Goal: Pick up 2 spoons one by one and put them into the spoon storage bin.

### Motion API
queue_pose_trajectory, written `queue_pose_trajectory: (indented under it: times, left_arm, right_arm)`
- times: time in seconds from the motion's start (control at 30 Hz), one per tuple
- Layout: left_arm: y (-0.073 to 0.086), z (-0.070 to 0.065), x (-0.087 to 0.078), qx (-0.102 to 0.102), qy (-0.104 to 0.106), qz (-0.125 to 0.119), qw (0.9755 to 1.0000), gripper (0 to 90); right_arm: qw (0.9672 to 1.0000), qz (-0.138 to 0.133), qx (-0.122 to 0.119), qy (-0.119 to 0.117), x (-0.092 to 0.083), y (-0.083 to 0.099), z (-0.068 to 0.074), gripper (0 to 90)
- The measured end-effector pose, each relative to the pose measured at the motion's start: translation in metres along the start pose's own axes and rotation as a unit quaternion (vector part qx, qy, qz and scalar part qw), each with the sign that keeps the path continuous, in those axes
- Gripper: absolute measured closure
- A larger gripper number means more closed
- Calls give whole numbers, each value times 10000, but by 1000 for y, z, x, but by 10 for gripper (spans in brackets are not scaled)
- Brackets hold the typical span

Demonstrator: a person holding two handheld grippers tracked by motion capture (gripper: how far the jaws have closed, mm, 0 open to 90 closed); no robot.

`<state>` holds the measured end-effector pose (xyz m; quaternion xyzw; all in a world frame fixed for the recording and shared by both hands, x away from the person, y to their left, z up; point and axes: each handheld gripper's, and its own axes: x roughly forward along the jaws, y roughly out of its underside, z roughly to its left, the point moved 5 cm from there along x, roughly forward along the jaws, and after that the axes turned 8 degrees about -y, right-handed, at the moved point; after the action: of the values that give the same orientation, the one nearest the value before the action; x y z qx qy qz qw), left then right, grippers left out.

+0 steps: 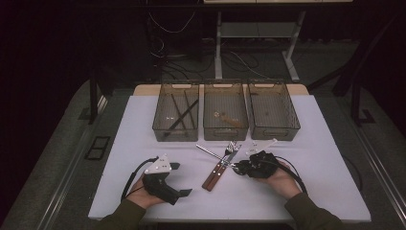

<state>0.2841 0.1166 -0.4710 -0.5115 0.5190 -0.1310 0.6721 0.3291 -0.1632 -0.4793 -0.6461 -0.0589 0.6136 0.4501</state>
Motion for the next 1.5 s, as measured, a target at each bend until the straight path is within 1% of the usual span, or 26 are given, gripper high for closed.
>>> queue_pose_trajectory:
  times: [0.1,0.23,0.33,0.37,0.57,0.73,1.03,1.13,1.3,1.5]
  left_arm:
    - [0,0,0,15,5,-2,10000,0]
    - [0,0,0,11,-1,-4,10000,0]
    - [0,0,0,10,-3,-5,10000,0]
    - [0,0,0,7,-3,-6,10000,0]
    - [0,0,0,6,-3,-6,10000,0]
    - [0,0,-1,7,2,-18,10000,0]
    - [0,0,-1,0,3,-14,10000,0]
    - [0,0,-1,6,6,-14,10000,0]
    - [0,0,-1,-8,9,-12,10000,0]
    - [0,1,0,16,5,-9,10000,0]
  right_arm:
    - [10000,-60,-13,-7,-1,-1,1,801]
    - [9999,-141,-41,-83,-5,-3,2,846]
    - [9996,-205,-7,-202,-7,-4,4,881]
    - [9994,-219,-16,-251,-7,-4,5,886]
    - [9995,-203,-44,-241,-7,-4,5,890]
    - [9994,-213,2,-263,-9,-5,5,891]
    - [9989,-437,164,-19,-23,-8,-3,892]
    - [9987,-466,159,125,-29,-9,-5,892]
    - [9975,-569,255,339,-39,-12,-10,892]
    - [9956,-718,277,535,-53,-18,-15,892]
